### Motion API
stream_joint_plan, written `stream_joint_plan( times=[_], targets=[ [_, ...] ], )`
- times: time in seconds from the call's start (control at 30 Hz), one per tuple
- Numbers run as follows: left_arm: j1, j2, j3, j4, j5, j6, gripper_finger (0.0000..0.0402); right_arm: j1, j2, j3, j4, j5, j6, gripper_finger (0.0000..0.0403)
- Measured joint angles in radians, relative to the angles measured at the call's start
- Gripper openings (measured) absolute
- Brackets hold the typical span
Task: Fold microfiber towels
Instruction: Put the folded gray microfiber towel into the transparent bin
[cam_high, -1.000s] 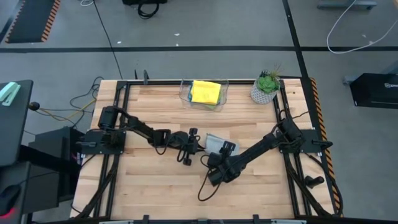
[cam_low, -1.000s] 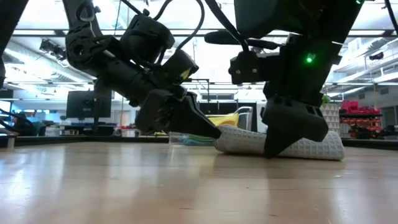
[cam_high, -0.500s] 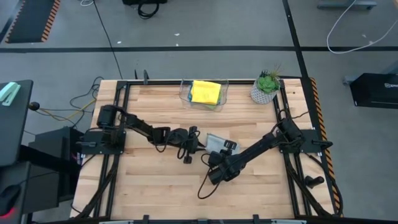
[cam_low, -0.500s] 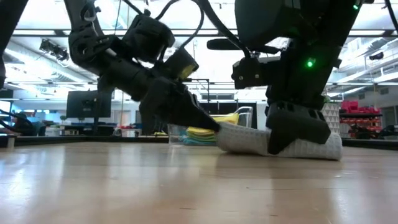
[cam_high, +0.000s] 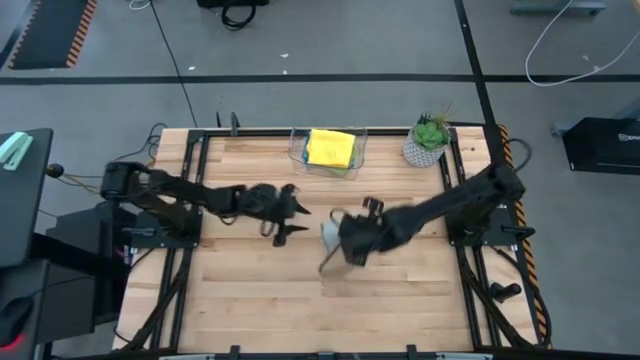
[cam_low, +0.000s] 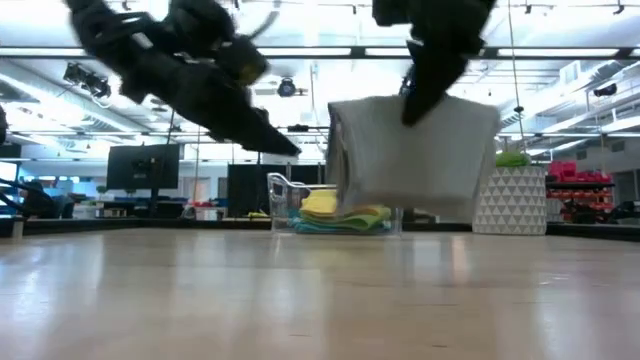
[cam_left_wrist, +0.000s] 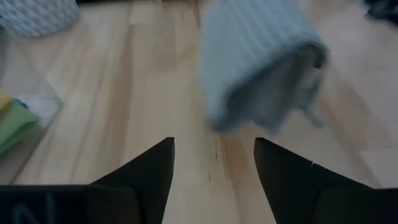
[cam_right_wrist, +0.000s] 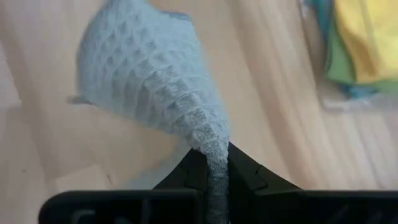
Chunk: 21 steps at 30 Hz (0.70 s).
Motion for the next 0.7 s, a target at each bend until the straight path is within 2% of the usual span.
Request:
stream_joint_plan(
  times=[0.13,0.23,0.33,0.43,0.7],
  targets=[
    [0.047,-0.113,-0.152,0.188,0.076,-0.045,0.0223,-0.130,-0.103,0.000,0.022,-0.092,-0.168,0.0036],
    [0.086,-0.176,-0.251,0.280,0.091,-0.075,0.0209,-0.269,-0.145,0.000,0.051,-0.177,-0.312,0.0036],
    [0.125,-0.227,-0.316,0.301,0.089,-0.091,0.0195,-0.429,-0.157,0.004,0.106,-0.326,-0.466,0.0036],
    [0.158,-0.263,-0.346,0.302,0.090,-0.119,0.0184,-0.573,-0.142,0.041,0.150,-0.512,-0.599,0.0037],
    [0.212,-0.280,-0.327,0.298,0.092,-0.130,0.0172,-0.839,0.023,0.285,0.120,-0.855,-0.777,0.0037]
  ],
)
